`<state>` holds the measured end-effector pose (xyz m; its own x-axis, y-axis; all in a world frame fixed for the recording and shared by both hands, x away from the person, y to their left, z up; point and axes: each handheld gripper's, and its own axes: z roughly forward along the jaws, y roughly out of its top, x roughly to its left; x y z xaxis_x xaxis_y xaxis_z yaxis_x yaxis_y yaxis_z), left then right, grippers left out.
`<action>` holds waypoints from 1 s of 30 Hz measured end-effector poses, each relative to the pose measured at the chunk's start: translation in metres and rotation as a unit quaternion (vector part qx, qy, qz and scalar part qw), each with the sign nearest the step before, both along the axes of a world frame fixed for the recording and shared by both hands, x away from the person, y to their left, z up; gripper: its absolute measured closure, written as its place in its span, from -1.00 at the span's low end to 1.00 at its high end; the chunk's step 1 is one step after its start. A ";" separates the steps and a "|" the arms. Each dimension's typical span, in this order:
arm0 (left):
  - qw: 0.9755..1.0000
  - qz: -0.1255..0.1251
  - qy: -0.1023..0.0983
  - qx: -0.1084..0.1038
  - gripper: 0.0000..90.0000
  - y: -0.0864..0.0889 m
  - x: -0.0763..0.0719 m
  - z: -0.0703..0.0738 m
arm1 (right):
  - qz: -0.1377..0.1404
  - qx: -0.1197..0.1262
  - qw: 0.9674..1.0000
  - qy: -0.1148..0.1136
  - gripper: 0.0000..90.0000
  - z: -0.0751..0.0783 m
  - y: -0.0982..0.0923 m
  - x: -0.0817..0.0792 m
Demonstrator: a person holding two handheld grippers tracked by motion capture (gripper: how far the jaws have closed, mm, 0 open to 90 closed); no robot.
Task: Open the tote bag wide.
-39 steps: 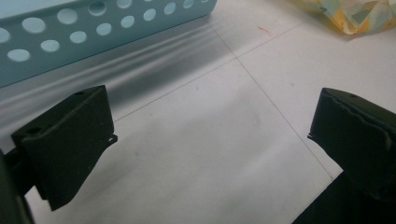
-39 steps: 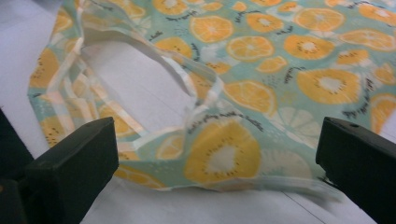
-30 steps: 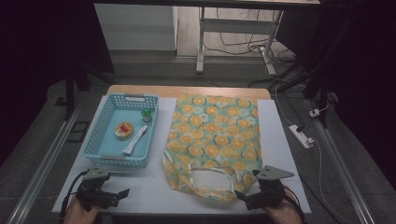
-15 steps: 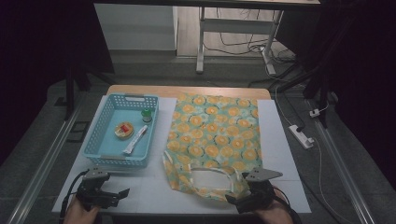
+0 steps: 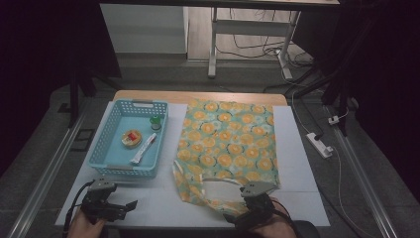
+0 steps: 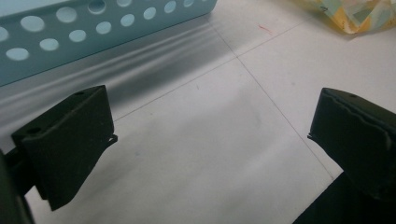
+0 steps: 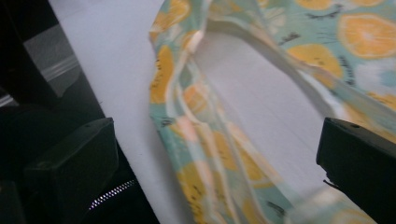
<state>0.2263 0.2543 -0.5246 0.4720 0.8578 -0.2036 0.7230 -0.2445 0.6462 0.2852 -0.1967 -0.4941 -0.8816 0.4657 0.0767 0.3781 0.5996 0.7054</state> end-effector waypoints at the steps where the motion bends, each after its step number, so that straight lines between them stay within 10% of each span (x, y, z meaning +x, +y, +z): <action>1: 1.000 0.000 0.000 0.000 -1.00 0.000 0.000 0.000 | 0.004 -0.004 1.000 0.001 -1.00 -0.001 0.003 -0.001; 14: 1.000 -0.001 0.000 0.002 -1.00 0.000 0.000 0.000 | 0.044 -0.008 0.999 -0.005 -0.77 -0.002 0.024 -0.006; 30: 1.000 -0.001 0.000 0.004 -1.00 -0.001 0.000 0.000 | 0.087 -0.063 0.994 0.006 0.53 -0.010 0.032 -0.007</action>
<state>0.2261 0.2535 -0.5244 0.4745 0.8580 -0.1968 0.7219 -0.2514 0.6448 0.2784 -0.1651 -0.5036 -0.9493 0.3121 0.0377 0.2678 0.7400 0.6170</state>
